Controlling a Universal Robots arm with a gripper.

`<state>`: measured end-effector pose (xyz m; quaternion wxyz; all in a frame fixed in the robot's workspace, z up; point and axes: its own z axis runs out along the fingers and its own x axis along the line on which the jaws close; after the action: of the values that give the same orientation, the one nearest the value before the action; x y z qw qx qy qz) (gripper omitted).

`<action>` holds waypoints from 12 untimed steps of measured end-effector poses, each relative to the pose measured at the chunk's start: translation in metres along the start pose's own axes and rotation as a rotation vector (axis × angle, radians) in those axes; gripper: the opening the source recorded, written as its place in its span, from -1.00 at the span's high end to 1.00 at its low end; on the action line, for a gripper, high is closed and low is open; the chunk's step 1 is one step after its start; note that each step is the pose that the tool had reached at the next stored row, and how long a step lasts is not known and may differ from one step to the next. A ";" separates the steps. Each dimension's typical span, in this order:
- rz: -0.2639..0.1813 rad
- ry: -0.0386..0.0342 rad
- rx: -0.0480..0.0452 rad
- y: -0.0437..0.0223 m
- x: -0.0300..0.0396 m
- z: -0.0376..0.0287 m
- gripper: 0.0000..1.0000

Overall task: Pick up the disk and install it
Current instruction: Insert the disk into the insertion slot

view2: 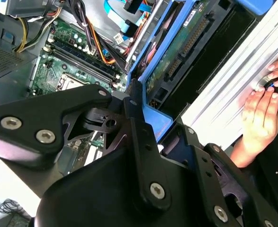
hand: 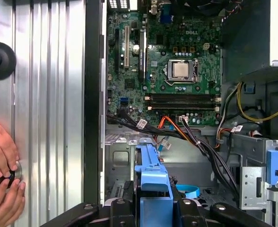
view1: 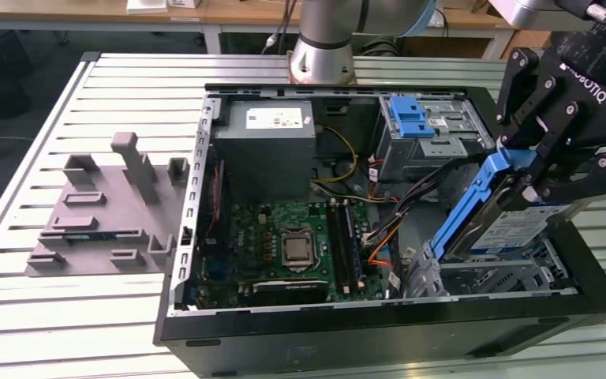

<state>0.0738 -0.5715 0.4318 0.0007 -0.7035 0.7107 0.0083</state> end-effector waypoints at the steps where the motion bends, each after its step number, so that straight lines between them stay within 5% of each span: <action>1: 0.000 0.0000 0.0000 0.0000 0.0000 0.0005 0.27; 12: 0.000 0.0000 0.0000 0.0000 0.0000 0.0023 0.27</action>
<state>0.0738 -0.5715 0.4295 0.0007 -0.7034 0.7107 0.0083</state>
